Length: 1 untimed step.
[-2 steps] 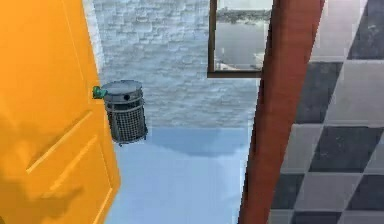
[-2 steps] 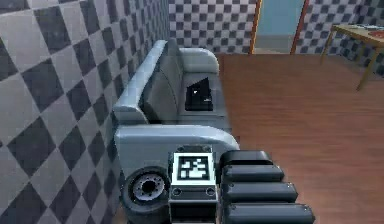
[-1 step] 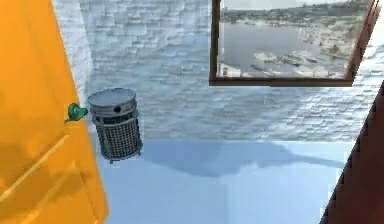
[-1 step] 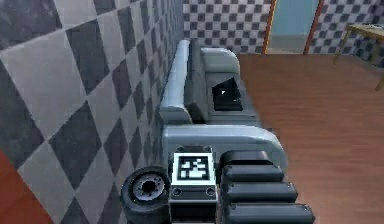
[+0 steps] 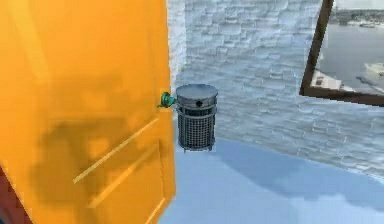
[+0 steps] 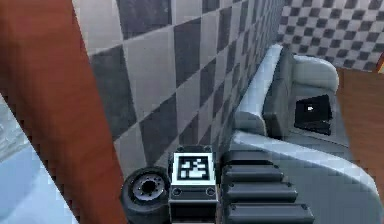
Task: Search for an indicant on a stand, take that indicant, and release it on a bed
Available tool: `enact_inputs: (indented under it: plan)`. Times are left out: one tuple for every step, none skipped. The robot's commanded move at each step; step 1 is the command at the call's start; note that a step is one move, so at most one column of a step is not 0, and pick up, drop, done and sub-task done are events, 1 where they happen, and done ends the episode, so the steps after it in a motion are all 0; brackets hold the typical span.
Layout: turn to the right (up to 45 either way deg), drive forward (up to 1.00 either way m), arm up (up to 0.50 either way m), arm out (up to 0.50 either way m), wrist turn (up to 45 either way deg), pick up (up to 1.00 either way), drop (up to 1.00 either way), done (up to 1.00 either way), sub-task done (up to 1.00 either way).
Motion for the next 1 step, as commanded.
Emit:
enact_inputs:
  plan:
    - [0.0, 0.45, 0.0, 0.0, 0.0, 0.0, 0.0, 0.0, 0.0]
